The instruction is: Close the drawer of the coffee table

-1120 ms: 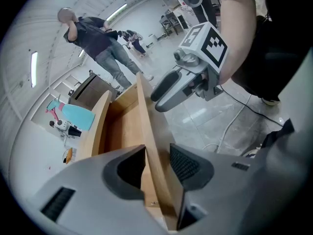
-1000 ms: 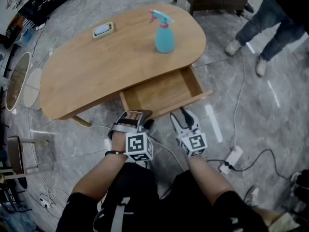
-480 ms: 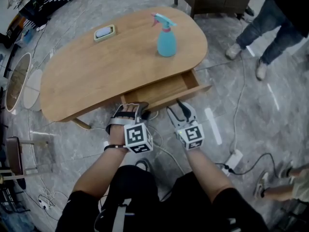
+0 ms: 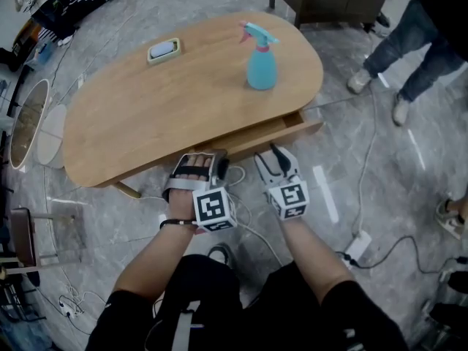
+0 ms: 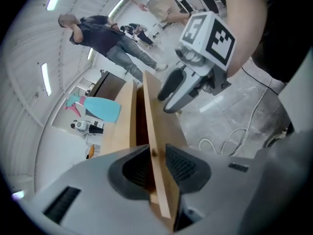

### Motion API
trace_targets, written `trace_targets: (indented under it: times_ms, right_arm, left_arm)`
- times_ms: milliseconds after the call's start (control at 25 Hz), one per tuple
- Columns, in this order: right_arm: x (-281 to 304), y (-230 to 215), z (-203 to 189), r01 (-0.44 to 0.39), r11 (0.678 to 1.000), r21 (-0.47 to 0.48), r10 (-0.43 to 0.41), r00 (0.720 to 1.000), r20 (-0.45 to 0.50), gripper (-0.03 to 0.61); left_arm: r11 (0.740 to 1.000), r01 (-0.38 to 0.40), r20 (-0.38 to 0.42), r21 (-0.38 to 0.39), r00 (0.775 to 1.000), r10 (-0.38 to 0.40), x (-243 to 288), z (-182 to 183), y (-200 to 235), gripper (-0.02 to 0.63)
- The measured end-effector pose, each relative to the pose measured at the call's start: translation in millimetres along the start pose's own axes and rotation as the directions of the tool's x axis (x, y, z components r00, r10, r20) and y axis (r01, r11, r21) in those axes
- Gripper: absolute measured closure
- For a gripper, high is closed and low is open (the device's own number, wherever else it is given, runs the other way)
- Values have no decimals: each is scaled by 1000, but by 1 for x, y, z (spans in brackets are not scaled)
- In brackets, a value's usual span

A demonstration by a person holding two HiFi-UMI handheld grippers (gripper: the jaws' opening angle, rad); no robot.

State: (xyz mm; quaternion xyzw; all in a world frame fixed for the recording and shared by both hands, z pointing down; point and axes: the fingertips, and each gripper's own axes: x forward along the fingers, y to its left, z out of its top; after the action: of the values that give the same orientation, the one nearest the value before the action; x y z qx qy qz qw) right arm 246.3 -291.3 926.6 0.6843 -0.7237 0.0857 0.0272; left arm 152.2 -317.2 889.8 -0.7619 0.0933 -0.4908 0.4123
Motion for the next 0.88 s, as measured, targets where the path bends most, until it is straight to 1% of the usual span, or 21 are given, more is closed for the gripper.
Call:
trace_targets:
  times_ms: [40,120,200,280,360,440,480,600,640,760,880]
  right_arm:
    - [2,0,0,0,1000,-3,0,1000,-3,383]
    - [5,1,1,-7,1000,-24,6,1000,-14,383]
    - [8,1,1,-7,999,-33,7,1000,-15,383]
    - [12,-1,3,-5,999,-36,5,1000,-5,383]
    - [16,-2,3,-11,999,-50,10,1000,-12,383]
    - [19,-3,4,-13,998,-57,12,1000,-14,383]
    - [21,-4,4,-10,998,-57,9,1000,-11,383]
    - [26,-6,3,8,999,-42,-8,1000,-6,383]
    - [26,-5,3,11,999,-37,-11,1000,-7,383]
    - [27,-5,5,7,999,-48,-8,1000,-11,383]
    - [30,-7,6,13,999,-53,-13,1000,-4,383]
  left_arm:
    - [1000,-10,18,-4,1000,10,-6,2,1,526]
    - [1000,-5,50,-16,999,6,-17,2,-3,528]
    - [1000,-1,61,-12,998,1,-22,-1,-11,528]
    - [1000,-15,68,14,998,14,-24,-2,-17,528]
    - [999,-21,92,38,996,18,-28,2,-23,528]
    - [1000,6,125,28,992,-9,-28,8,-33,563]
    - [1000,25,137,7,990,-26,-24,9,-38,570]
    - [989,98,156,-113,985,-79,2,1,-52,578]
    - [986,96,144,-135,987,-76,9,-6,-52,578]
    - [988,25,97,-155,995,-10,20,-21,-34,578]
    - [981,-11,92,-195,995,30,24,-27,-19,578]
